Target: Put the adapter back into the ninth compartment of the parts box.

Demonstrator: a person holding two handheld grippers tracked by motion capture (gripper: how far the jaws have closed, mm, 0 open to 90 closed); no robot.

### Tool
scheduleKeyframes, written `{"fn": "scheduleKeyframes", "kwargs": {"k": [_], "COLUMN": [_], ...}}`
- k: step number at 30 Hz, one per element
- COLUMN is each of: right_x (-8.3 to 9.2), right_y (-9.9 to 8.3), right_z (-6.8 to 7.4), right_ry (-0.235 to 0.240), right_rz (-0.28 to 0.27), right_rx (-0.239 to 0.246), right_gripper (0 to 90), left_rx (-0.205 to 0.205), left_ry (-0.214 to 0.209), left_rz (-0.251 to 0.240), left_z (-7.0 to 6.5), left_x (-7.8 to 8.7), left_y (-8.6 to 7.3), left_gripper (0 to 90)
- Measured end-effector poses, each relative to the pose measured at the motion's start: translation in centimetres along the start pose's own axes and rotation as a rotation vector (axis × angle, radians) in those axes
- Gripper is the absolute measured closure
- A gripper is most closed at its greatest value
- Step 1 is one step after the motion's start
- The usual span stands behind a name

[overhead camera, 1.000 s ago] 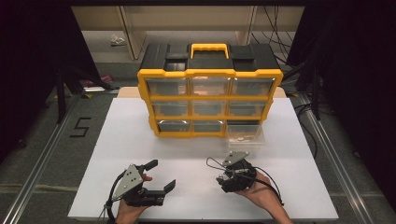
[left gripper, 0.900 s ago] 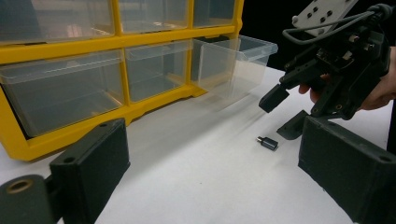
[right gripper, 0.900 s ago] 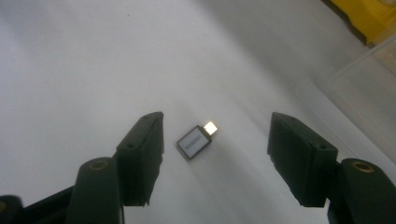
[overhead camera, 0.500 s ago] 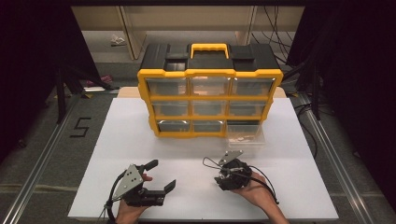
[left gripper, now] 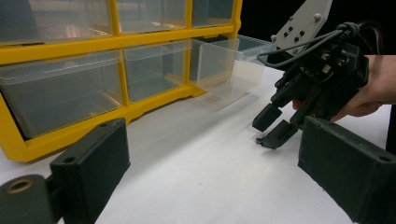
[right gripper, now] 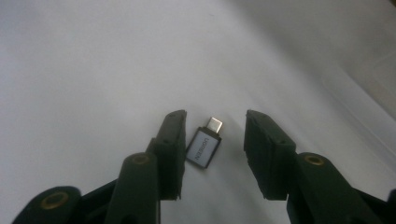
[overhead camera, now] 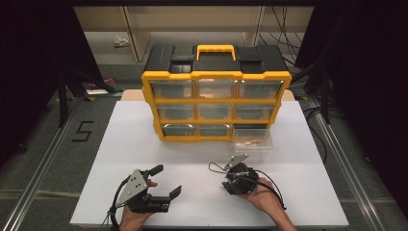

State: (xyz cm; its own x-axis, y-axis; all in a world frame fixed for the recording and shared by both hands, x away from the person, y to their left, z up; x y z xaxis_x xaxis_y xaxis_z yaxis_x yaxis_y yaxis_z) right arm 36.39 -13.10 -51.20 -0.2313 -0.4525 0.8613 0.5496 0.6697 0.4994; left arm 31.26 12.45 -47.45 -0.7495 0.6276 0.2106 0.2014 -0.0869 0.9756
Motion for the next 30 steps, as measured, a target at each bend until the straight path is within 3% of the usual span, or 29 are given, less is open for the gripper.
{"fn": "scheduleKeyframes", "kwargs": {"k": [9, 14, 19, 27, 30], "right_x": [0.0, -0.1, -0.1, 0.2, 0.9], "right_y": [-0.3, -0.3, -0.3, -0.2, 0.2], "right_z": [-0.1, 0.2, 0.2, 0.2, 0.3], "right_ry": [0.023, 0.038, 0.040, 0.046, 0.040], "right_rz": [0.029, 0.040, 0.045, 0.015, -0.025], "right_rx": [-0.015, -0.008, -0.017, -0.001, 0.020], "right_gripper": [66.8, 75.6, 76.2, 76.6, 76.6], "left_rx": [-0.001, -0.001, 0.000, -0.001, 0.000], "left_ry": [0.000, -0.001, -0.001, -0.001, -0.002], "left_rz": [0.001, 0.001, 0.001, 0.000, -0.003], "left_z": [0.0, 0.0, 0.0, 0.0, 0.0], "left_x": [0.0, 0.0, 0.0, 0.0, 0.1], "left_y": [0.0, 0.0, 0.0, 0.0, 0.1], "left_gripper": [8.4, 8.4, 8.4, 8.4, 8.4]}}
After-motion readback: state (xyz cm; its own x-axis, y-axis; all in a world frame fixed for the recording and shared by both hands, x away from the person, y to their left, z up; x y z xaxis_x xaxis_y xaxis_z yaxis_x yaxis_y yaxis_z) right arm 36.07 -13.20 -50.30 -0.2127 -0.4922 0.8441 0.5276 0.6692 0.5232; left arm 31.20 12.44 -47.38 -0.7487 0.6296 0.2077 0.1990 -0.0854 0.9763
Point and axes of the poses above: each handheld gripper's, and its own axes: x roughly backward along the jaws, y roughly out of its top, z roughly to its left, the point moved 5 cm from there along -x, roughly forward along the jaws, and after that the axes turned 9 degrees about y, right-handed, at the moved point
